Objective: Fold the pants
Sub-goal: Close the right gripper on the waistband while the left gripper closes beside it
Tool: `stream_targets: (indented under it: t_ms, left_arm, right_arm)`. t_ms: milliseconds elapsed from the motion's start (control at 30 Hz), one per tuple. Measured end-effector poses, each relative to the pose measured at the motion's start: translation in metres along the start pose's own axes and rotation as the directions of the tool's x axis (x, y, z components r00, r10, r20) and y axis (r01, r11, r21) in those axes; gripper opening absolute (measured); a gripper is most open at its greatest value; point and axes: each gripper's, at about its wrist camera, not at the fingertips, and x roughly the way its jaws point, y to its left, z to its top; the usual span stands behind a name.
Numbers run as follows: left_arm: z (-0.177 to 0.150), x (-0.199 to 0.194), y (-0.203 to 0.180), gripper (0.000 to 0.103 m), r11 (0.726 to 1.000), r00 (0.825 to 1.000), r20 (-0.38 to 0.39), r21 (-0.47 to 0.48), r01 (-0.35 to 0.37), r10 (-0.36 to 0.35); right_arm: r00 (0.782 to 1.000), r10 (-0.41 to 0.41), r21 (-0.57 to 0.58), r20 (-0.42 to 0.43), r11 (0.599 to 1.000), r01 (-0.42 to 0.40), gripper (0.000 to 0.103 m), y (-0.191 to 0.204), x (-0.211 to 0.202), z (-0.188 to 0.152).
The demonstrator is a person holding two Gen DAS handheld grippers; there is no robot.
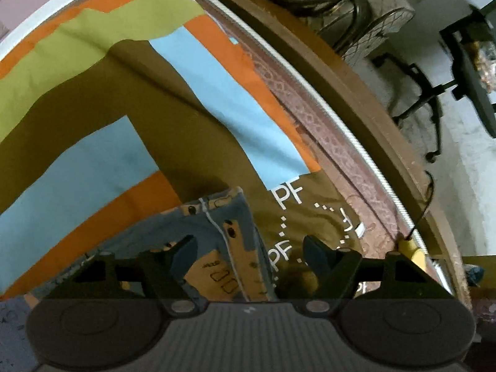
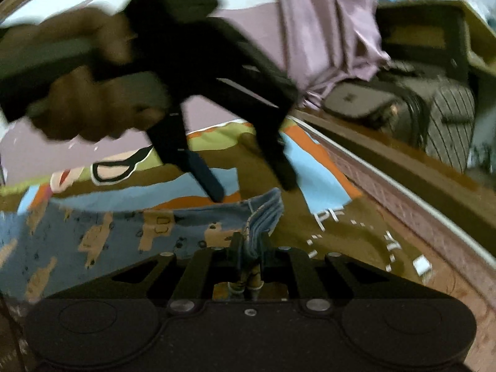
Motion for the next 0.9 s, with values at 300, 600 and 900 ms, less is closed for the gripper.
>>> stream_targets:
  t_ms: [300, 600, 900]
  left_arm:
    - [0.002, 0.007, -0.006, 0.060, 0.995, 0.995, -0.019, -0.023, -0.102, 0.101]
    - [-0.010, 0.001, -0.003, 0.047, 0.989, 0.989, -0.042, -0.017, -0.145, 0.144]
    - [-0.022, -0.007, 0.028, 0.010, 0.988, 0.996, -0.019, -0.133, -0.084, 0.082]
  right_arm:
    - [1.000, 0.015, -0.172, 0.017, 0.985, -0.012, 0.011, 0.030, -0.004, -0.006]
    - [0.999, 0.036, -0.274, 0.029, 0.961, -0.027, 0.011, 0.051, -0.008, -0.010]
    - [0.999, 0.004, -0.271, 0.039, 0.962, 0.007, 0.019, 0.052, -0.014, -0.016]
